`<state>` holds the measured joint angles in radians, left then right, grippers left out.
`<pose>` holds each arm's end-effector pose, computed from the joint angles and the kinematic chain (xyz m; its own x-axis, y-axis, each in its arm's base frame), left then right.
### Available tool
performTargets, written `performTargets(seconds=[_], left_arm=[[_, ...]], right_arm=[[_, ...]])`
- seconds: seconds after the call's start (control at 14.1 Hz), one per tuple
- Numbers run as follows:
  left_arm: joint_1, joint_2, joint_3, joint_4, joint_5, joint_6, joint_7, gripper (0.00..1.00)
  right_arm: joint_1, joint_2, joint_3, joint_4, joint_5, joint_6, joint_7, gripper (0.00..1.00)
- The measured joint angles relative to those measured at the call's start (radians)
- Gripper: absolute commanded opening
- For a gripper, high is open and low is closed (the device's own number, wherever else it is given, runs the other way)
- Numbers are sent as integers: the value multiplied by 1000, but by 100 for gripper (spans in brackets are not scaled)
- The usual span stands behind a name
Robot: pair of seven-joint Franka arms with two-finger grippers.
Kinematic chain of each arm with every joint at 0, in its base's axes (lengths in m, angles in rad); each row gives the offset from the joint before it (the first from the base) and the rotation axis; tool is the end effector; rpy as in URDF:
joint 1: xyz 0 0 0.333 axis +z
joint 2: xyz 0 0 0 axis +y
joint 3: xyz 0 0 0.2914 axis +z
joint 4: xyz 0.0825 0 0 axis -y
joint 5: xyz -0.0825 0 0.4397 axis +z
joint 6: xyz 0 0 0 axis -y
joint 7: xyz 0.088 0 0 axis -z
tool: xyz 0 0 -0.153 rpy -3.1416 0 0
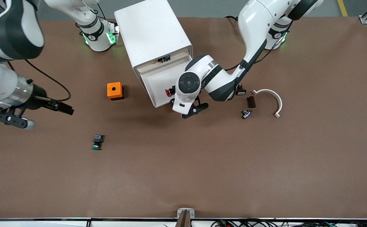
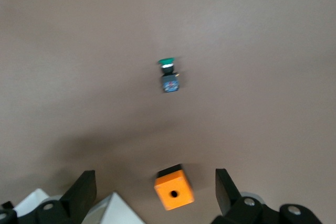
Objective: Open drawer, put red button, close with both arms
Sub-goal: 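Push the drawer shut into the white cabinet with the left gripper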
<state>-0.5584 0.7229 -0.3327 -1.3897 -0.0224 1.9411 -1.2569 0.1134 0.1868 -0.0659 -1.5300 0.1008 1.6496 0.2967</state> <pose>0.4850 -0.5581 0.1994 0.8687 0.4171 -0.2673 0.4164 -0.9071 -0.0621 0.6582 0.0483 0.4639 0.9633 -0.2530 -0.0897 -0.2591 -0.9637 -0.0640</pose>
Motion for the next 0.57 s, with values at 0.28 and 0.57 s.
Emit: performTargets(seconds=[0.28, 0.57], left_arm=[[-1, -6, -52, -19, -5, -5, -51, 100], [-11, -7, -80, -37, -83, -6, -109, 100]], right_arm=[[-71, -38, 0, 0, -1, -28, -153, 100], [-101, -95, 0, -1, -1, -48, -233, 100]])
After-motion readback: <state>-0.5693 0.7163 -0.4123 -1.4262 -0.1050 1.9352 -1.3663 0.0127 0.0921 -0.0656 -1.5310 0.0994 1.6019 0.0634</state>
